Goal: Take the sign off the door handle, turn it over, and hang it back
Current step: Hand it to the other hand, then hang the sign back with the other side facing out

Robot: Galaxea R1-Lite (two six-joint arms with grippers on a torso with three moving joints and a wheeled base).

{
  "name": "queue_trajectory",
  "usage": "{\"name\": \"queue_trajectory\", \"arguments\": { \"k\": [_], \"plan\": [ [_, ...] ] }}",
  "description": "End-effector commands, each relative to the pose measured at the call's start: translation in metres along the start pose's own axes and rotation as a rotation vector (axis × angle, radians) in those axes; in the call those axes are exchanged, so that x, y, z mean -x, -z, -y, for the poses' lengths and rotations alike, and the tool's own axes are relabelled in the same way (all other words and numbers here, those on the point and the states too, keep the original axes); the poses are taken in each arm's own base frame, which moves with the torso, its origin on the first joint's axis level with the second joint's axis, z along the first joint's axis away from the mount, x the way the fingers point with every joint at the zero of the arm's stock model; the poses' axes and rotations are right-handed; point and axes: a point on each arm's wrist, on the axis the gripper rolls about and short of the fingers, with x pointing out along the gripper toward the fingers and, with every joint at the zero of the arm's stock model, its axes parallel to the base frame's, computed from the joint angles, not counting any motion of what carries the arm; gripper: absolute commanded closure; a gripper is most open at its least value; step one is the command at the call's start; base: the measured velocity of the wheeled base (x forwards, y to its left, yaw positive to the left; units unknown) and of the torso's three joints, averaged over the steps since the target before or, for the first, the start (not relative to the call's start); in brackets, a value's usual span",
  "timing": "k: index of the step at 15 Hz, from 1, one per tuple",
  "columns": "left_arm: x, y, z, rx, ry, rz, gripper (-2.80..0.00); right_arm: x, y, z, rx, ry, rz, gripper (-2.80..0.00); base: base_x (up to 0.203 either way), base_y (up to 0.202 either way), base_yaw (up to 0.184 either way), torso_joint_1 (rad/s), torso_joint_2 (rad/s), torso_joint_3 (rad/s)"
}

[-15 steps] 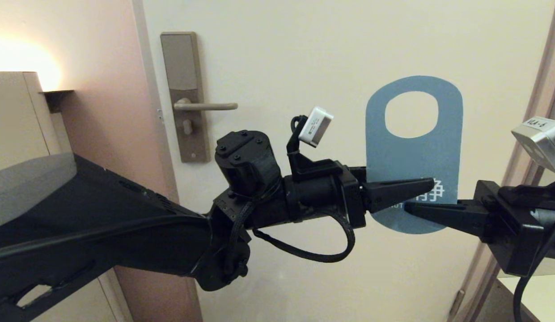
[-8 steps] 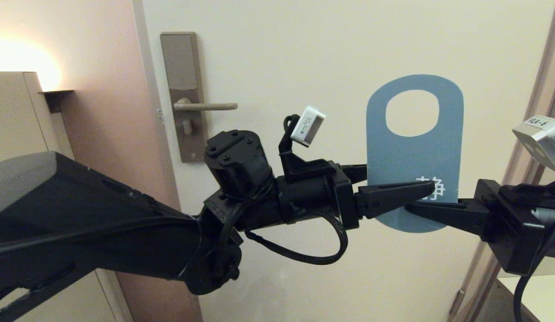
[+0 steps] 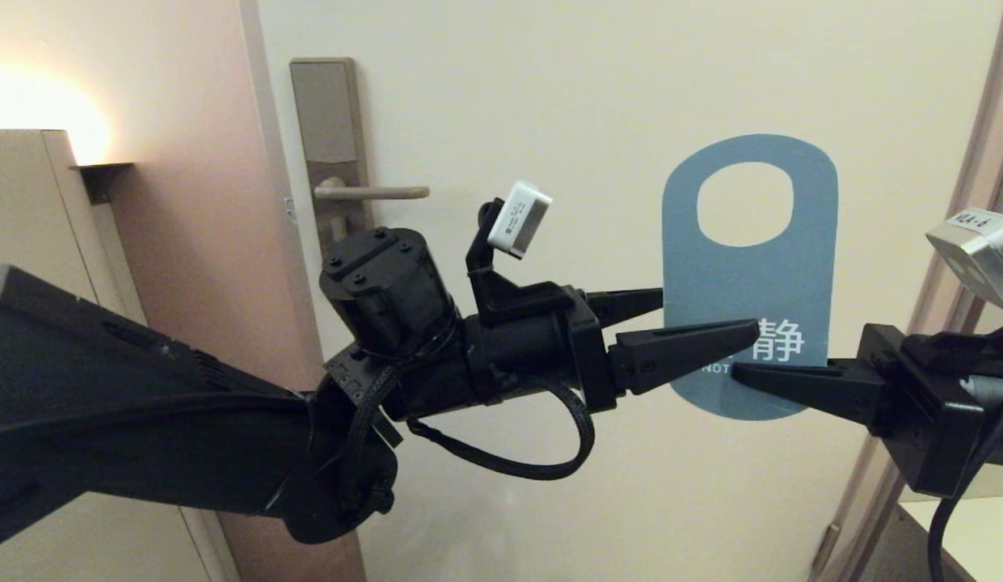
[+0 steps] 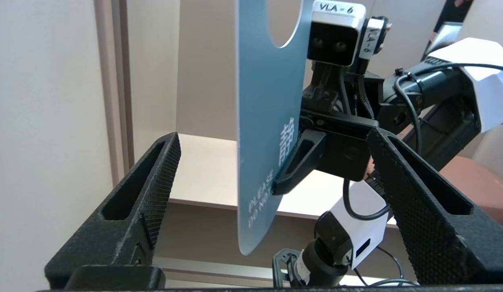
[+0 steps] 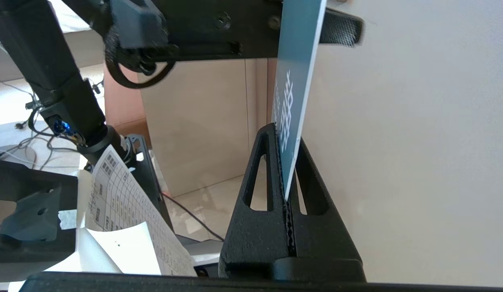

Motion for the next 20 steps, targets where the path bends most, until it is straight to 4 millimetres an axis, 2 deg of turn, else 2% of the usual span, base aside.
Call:
{"name": "queue_trajectory", "arguments": {
  "k": [1, 7, 13, 17, 18, 19, 20],
  "plan": [
    [0.006, -0.005, 0.006, -0.01, 0.003, 0.01, -2.8, 0.0, 0.0, 0.001, -0.002, 0.001, 0.0, 0.0, 0.0, 0.0, 0.0, 0.0, 0.0, 0.0],
    [0.033, -0.014, 0.008, -0.033, -0.057, 0.018, -2.8, 0.003, 0.0, 0.005, -0.006, 0.026, 0.004, 0.0, 0.0, 0.0, 0.0, 0.0, 0.0, 0.0],
    [0.06, -0.018, 0.021, -0.039, -0.102, 0.017, -2.8, 0.006, 0.002, 0.009, -0.016, 0.118, 0.008, 0.0, 0.0, 0.0, 0.0, 0.0, 0.0, 0.0],
    [0.081, -0.023, 0.021, -0.115, -0.158, 0.025, -2.8, 0.007, 0.003, 0.01, -0.017, 0.136, 0.009, 0.0, 0.0, 0.0, 0.0, 0.0, 0.0, 0.0],
    [0.085, -0.025, 0.022, -0.122, -0.165, 0.03, -2.22, 0.007, 0.003, 0.01, -0.018, 0.138, 0.009, 0.0, 0.0, 0.0, 0.0, 0.0, 0.0, 0.0],
    [0.087, -0.027, 0.022, -0.126, -0.17, 0.033, 0.0, 0.008, 0.003, 0.011, -0.018, 0.143, 0.01, 0.0, 0.0, 0.0, 0.0, 0.0, 0.0, 0.0],
    [0.088, -0.028, 0.024, -0.126, -0.171, 0.036, 0.0, 0.008, 0.003, 0.011, -0.019, 0.147, 0.011, 0.0, 0.0, 0.0, 0.0, 0.0, 0.0, 0.0]
  ]
}}
